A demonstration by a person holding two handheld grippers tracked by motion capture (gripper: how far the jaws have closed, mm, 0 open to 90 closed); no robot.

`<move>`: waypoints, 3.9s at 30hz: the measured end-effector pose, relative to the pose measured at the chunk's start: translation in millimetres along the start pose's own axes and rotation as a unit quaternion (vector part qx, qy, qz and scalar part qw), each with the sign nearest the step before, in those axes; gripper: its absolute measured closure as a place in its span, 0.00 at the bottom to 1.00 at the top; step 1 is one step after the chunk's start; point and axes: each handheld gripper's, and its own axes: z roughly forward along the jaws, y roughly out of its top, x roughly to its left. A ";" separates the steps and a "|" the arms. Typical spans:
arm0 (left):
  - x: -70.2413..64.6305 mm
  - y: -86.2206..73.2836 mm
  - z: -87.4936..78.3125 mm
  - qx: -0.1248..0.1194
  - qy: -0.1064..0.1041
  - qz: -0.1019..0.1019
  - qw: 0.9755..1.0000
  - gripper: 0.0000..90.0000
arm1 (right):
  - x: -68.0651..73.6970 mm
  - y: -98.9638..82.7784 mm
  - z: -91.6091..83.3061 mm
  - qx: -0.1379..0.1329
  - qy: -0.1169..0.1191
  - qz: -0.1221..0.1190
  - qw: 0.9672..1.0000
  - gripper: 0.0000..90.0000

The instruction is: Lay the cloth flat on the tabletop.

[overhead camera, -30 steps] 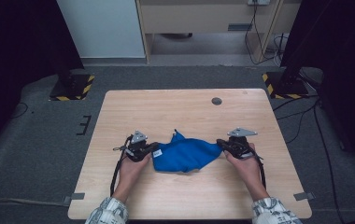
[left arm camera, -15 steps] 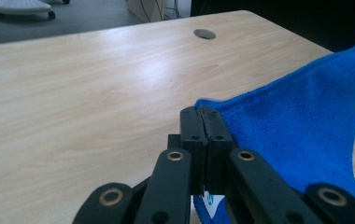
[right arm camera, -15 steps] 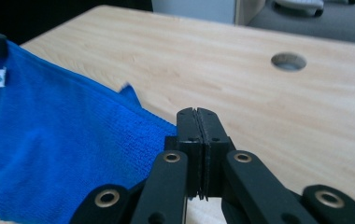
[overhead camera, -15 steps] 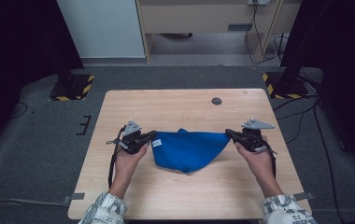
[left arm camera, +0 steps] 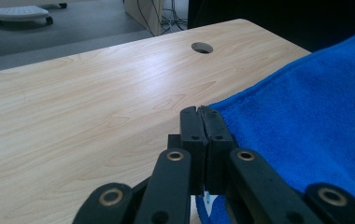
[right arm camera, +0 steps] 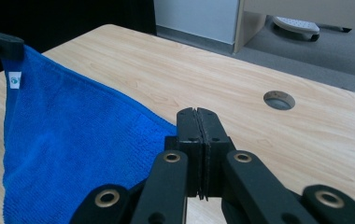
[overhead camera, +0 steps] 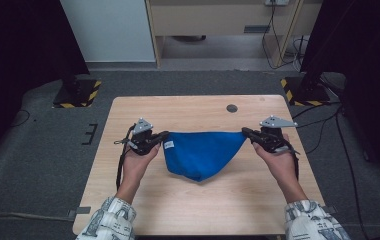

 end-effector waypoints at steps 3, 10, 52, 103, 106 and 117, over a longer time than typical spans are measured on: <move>-0.1 3.8 -5.1 -0.005 -0.001 0.005 1.000 0.99 | 0.0 4.9 -2.3 -0.005 0.001 -0.001 1.000 0.99; 1.2 11.7 -17.5 -0.012 0.004 0.011 1.000 0.99 | 4.0 13.1 -14.2 -0.016 0.003 -0.010 1.000 0.99; -3.1 57.8 -38.3 -0.029 0.008 0.039 0.999 0.99 | 8.9 50.9 -32.8 -0.030 0.001 -0.044 0.999 0.99; -37.6 66.1 -101.0 -0.071 -0.010 0.071 0.995 0.98 | 46.0 63.0 -101.0 -0.075 -0.007 -0.066 0.995 0.99; -27.4 61.5 -82.0 -0.056 -0.008 0.063 0.996 0.98 | 37.9 58.3 -81.9 -0.061 -0.015 -0.059 0.996 0.99; -1.7 45.5 -27.9 -0.018 0.009 0.036 0.999 0.98 | 9.7 35.9 -27.2 -0.019 -0.032 -0.051 0.998 0.99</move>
